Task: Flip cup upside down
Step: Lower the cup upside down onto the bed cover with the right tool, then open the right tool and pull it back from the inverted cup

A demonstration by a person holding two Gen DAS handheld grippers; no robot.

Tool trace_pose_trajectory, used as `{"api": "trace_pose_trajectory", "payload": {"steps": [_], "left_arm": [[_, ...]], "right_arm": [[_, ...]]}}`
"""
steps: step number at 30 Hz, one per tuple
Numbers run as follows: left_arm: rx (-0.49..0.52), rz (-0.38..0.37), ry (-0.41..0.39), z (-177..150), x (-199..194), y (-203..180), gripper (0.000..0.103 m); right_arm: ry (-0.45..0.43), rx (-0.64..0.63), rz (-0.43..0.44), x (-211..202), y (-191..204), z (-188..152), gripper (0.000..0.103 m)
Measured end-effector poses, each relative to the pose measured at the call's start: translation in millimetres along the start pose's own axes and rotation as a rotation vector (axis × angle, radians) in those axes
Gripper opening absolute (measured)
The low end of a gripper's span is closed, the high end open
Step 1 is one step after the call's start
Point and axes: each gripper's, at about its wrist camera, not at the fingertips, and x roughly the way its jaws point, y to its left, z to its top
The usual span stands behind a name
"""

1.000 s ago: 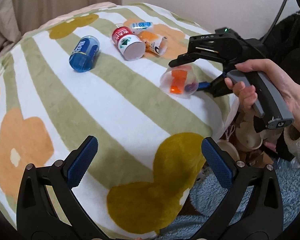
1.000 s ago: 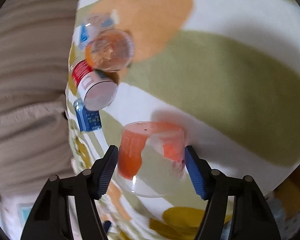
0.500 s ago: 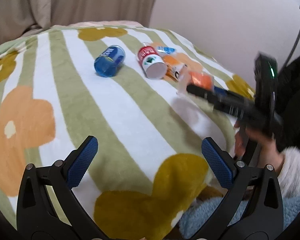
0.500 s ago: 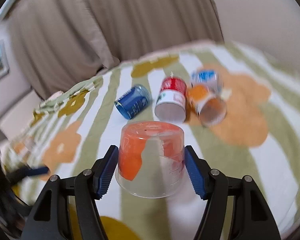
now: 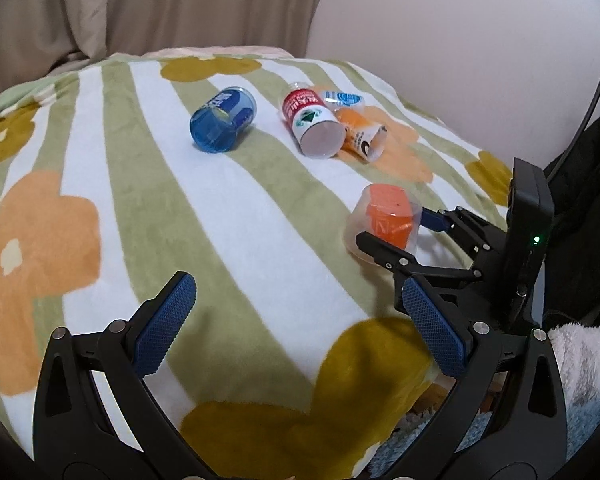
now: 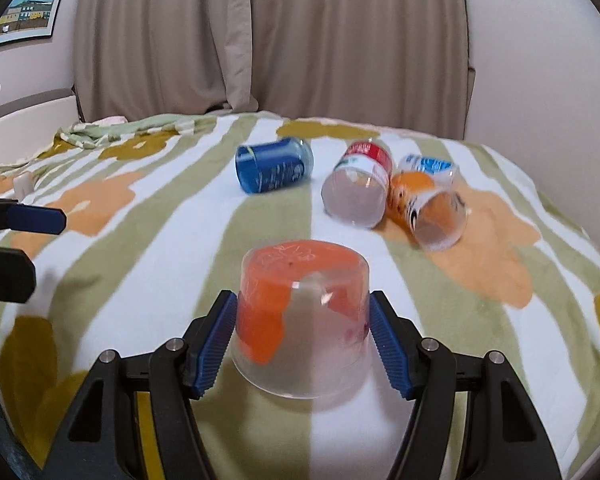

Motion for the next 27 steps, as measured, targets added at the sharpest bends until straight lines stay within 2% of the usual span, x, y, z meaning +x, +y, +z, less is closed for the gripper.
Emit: {"api": "trace_pose_trajectory", "payload": {"steps": [12,23,24,25,26,27], "left_arm": [[0.027,0.006,0.015,3.3,-2.3,-5.3,0.103],[0.016,0.008,0.006,5.0,-8.4,-3.6,0.103],[0.018,0.01,0.005,5.2,-9.2,-3.9,0.103],[0.02,0.013,0.004,5.1,-9.8,-4.1,0.103],[0.022,0.016,0.003,5.0,-10.8,-4.3,0.103],[0.023,0.018,0.001,5.1,-11.9,-4.7,0.103]], "right_arm": [[0.072,-0.015,0.024,-2.2,-5.7,-2.8,0.063],[0.081,0.001,0.037,-3.5,-7.0,-5.6,0.066],[0.085,0.005,0.041,-2.9,-7.0,-5.9,0.067],[0.096,0.009,0.045,-1.5,-6.8,-5.8,0.075],[0.105,0.013,0.047,-0.3,-6.4,-6.0,0.088],[0.104,0.015,0.048,-0.5,-6.4,-6.6,0.092]]}}
